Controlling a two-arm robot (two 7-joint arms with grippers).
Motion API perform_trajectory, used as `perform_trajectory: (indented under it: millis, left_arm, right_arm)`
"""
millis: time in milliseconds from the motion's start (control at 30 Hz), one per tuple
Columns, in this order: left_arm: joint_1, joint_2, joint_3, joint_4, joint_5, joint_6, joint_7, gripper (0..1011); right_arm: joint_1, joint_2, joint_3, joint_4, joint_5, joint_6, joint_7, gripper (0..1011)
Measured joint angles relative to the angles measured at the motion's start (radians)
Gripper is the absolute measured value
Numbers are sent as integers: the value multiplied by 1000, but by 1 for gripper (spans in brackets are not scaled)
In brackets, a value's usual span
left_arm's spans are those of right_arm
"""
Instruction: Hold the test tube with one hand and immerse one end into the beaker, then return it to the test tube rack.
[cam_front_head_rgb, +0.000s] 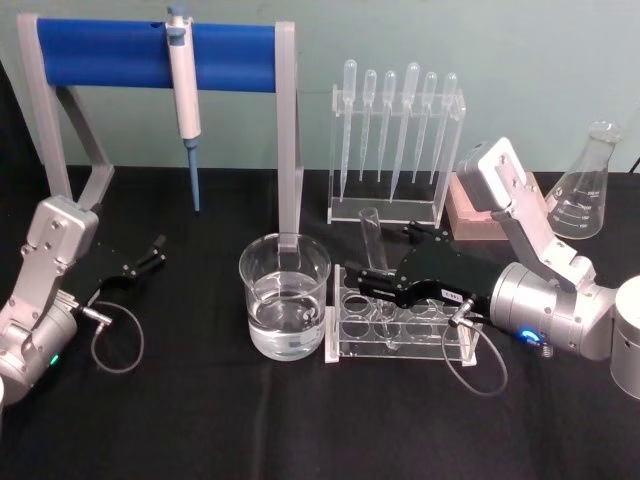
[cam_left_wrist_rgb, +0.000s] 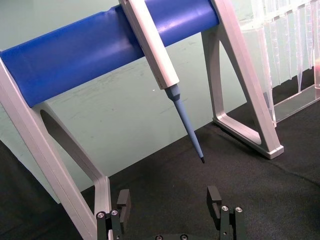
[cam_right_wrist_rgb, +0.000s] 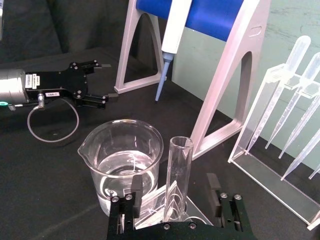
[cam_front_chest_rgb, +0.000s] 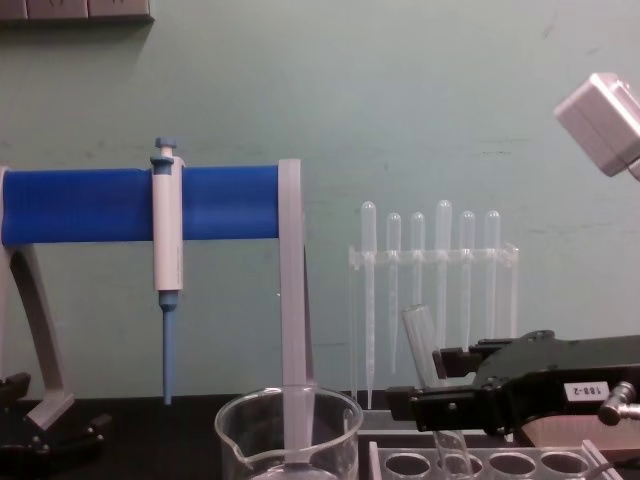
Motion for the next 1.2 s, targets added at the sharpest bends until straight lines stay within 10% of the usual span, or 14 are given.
perform_trajectory:
  millis: [600, 1200]
  left_arm:
    - [0, 0, 0, 0, 0, 0, 0, 1000]
    - [0, 0, 0, 0, 0, 0, 0, 1000]
  right_arm:
    - [-24, -22, 25, 4, -10, -22, -6, 255]
    - [-154, -30, 147, -151, 71, -117, -77, 224]
